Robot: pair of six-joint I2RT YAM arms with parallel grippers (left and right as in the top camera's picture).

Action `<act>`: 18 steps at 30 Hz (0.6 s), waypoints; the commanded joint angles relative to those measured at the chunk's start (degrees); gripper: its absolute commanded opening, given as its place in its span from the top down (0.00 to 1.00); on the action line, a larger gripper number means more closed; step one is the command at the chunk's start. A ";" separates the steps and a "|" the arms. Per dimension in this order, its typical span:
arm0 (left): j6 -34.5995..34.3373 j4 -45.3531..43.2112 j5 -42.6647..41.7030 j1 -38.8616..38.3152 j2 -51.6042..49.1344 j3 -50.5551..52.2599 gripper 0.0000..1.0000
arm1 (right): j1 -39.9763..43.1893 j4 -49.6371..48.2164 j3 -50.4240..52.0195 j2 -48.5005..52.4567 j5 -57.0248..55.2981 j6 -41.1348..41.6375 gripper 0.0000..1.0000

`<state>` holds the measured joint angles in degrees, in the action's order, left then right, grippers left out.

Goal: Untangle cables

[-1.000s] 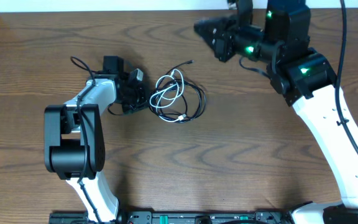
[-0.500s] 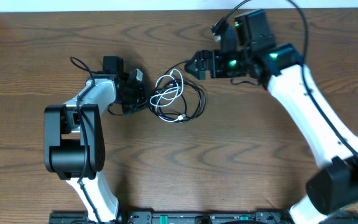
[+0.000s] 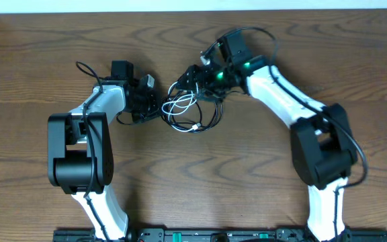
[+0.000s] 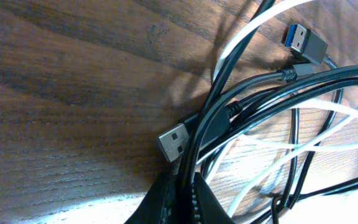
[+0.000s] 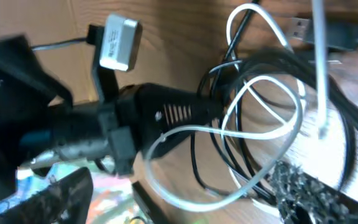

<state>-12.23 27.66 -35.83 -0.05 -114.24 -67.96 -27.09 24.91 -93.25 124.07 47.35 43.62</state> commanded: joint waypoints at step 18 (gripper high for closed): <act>-0.33 0.22 0.28 0.11 0.68 0.20 0.91 | -3.30 -19.32 -0.37 5.64 -1.64 15.82 0.41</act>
<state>-12.23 27.66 -35.83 -0.05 -114.24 -67.96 -28.91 5.67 -93.21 128.97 46.57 57.49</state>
